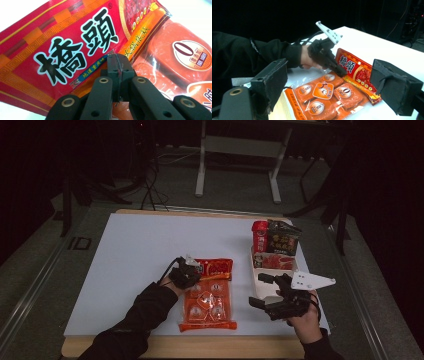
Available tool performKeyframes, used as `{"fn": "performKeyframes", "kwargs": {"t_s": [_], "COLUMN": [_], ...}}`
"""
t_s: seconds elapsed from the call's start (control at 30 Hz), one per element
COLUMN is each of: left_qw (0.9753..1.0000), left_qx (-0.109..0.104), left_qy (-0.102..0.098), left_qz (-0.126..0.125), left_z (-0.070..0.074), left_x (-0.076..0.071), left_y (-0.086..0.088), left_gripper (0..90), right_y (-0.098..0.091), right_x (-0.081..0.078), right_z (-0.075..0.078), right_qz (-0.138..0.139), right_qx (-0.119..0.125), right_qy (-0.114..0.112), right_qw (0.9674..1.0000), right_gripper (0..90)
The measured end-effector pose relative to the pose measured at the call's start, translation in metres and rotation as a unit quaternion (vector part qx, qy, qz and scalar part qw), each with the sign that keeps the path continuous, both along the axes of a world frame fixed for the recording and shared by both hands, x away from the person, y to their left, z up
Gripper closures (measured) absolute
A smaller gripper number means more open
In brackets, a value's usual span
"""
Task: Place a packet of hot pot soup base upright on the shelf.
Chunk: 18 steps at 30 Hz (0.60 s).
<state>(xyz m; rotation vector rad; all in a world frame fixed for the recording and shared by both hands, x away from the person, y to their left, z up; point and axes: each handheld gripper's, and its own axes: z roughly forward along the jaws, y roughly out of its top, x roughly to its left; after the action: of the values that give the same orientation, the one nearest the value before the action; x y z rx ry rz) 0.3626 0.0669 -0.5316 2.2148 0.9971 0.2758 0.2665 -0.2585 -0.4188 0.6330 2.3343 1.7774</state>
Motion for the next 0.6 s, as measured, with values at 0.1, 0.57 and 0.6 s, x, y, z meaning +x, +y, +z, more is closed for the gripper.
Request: {"fn": "performKeyframes", "kwargs": {"t_s": [0.1,0.57,0.6], "left_qw": [0.9996,0.9941,0.9935], "left_qx": [-0.019,-0.107,-0.112], "left_qy": [-0.02,-0.019,-0.019], "left_qz": [-0.007,-0.009,-0.011], "left_z": [-0.004,0.02,0.022], "left_x": [-0.001,-0.01,-0.01], "left_y": [0.004,0.034,0.038], "left_gripper": [90.0,66.9,66.9], "right_y": [0.001,0.003,0.003], "right_x": [0.001,0.002,0.002], "right_z": [-0.001,-0.004,-0.004], "right_qz": [-0.001,-0.016,-0.016], "right_qx": [0.0,-0.023,-0.023], "right_qy": [0.003,-0.013,-0.013], "right_qw": [1.0,0.9995,0.9995], "right_gripper": [18.5,18.0,18.0]}}
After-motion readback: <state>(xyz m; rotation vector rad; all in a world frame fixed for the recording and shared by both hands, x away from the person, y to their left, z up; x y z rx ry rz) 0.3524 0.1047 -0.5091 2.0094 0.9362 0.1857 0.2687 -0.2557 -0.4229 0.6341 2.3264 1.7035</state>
